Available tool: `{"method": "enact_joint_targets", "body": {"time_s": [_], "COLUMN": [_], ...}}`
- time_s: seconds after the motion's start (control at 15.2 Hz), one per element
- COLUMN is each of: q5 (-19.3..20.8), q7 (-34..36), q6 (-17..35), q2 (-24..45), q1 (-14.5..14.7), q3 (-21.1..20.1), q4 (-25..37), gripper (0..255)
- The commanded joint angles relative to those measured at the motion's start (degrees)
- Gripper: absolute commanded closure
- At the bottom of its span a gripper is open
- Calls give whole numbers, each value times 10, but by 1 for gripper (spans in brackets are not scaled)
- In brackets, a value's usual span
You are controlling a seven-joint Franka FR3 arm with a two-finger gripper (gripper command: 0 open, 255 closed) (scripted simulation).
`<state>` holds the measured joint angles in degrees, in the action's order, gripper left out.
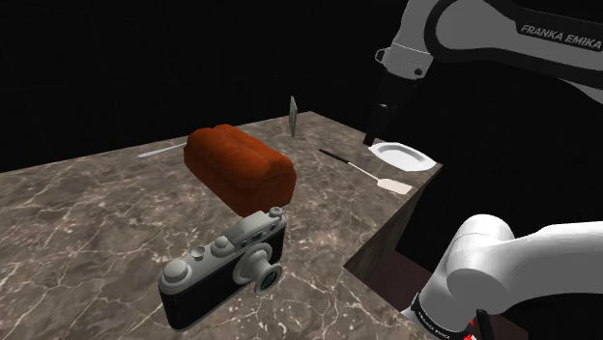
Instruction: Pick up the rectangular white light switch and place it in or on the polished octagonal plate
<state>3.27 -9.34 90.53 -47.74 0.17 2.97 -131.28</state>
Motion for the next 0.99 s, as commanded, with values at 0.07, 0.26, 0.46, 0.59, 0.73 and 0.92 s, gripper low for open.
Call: {"method": "enact_joint_targets", "body": {"time_s": [0.07,0.26,0.46,0.59,0.73,0.92], "q5": [-5,-18,-25,-27,-27,-23], "q7": [23,91,158,202,245,307], "q6": [8,28,41,46,47,43], "q2": [23,93,164,212,260,332], "q1": [-5,-20,-36,-46,-55,-68], "q3": [-8,-31,-49,-59,-67,-75], "q4": [13,59,113,153,197,269], "gripper": [0,0,0,0,0,0]}}
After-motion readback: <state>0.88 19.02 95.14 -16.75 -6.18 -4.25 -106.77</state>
